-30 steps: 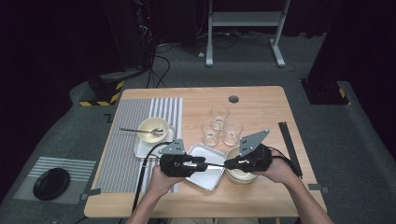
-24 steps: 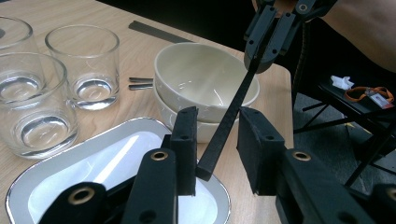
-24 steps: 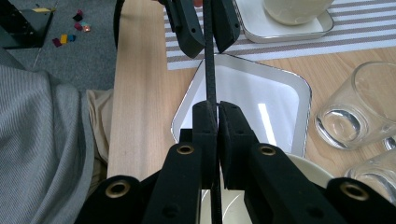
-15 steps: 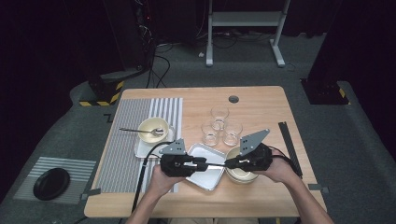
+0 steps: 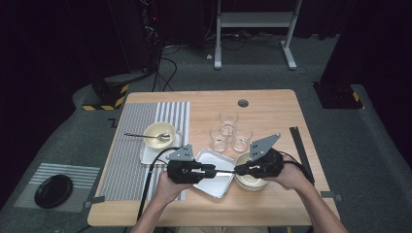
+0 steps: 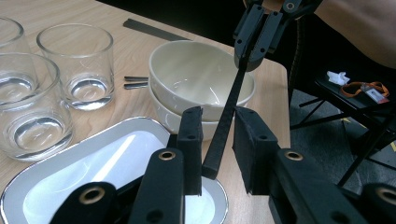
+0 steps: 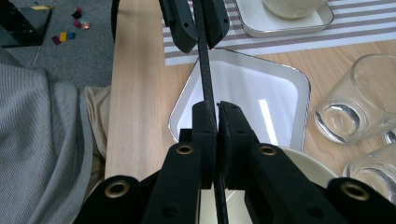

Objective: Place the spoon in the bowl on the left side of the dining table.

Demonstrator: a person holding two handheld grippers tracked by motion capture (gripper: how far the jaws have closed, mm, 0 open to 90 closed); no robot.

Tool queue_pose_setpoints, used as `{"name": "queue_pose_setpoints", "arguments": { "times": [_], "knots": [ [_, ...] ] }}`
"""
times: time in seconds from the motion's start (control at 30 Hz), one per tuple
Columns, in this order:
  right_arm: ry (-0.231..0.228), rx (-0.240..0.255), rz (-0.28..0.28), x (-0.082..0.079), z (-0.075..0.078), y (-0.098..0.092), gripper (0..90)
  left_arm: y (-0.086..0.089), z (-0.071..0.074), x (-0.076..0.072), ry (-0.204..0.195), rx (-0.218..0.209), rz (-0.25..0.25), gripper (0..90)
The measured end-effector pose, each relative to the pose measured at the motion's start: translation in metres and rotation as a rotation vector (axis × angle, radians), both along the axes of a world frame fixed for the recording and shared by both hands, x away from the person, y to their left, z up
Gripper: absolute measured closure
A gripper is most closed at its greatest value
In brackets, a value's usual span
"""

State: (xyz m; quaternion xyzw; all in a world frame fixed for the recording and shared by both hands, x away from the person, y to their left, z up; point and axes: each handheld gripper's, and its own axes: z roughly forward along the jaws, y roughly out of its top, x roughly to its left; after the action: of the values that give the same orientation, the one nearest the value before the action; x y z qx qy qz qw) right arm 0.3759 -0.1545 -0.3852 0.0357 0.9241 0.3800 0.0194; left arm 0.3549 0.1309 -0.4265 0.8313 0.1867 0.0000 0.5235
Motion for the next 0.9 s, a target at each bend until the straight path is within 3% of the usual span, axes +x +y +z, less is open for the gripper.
{"name": "queue_pose_setpoints", "arguments": {
  "times": [0.13,0.17,0.27,0.43,0.5,0.53,0.63,0.7,0.77,0.8,0.9],
  "knots": [
    [0.021,-0.009,-0.019,-0.0020,0.0007,-0.0006,85.6,-0.0001,0.0003,-0.0004,0.007,0.002,-0.001,73.6],
    [-0.007,-0.001,0.004,0.0004,0.0004,0.0000,85.6,-0.0005,0.0003,-0.0012,0.019,0.000,0.002,73.8],
    [0.023,-0.011,-0.019,-0.0017,0.0005,-0.0007,85.5,-0.0003,0.0008,-0.0002,0.004,0.012,-0.020,74.9],
    [0.019,-0.014,-0.017,-0.0010,0.0003,-0.0006,85.3,-0.0003,0.0018,0.0005,-0.004,0.015,-0.041,76.9],
    [0.021,-0.015,-0.017,-0.0008,0.0003,-0.0009,85.2,-0.0008,0.0016,-0.0013,0.020,0.003,-0.031,77.9],
    [-0.001,-0.009,0.001,0.0013,0.0002,-0.0007,85.2,-0.0052,0.0001,-0.0048,0.062,-0.062,-0.004,78.5],
    [-0.009,-0.006,0.000,0.0025,0.0001,-0.0014,84.4,-0.0058,0.0004,-0.0061,0.063,-0.093,-0.031,84.1],
    [0.024,-0.010,-0.029,0.0006,0.0005,-0.0025,84.1,-0.0063,0.0018,-0.0078,0.064,-0.097,-0.021,84.3],
    [-0.018,0.023,-0.005,0.0043,0.0004,-0.0031,83.4,-0.0045,0.0030,-0.0082,0.061,-0.099,-0.013,84.4],
    [-0.021,0.031,-0.008,0.0045,0.0007,-0.0034,83.2,-0.0034,0.0036,-0.0067,0.045,-0.089,-0.023,84.4],
    [-0.006,0.032,-0.036,0.0026,0.0007,-0.0045,80.6,-0.0036,0.0037,-0.0069,0.047,-0.085,-0.008,84.3]
  ]
}}
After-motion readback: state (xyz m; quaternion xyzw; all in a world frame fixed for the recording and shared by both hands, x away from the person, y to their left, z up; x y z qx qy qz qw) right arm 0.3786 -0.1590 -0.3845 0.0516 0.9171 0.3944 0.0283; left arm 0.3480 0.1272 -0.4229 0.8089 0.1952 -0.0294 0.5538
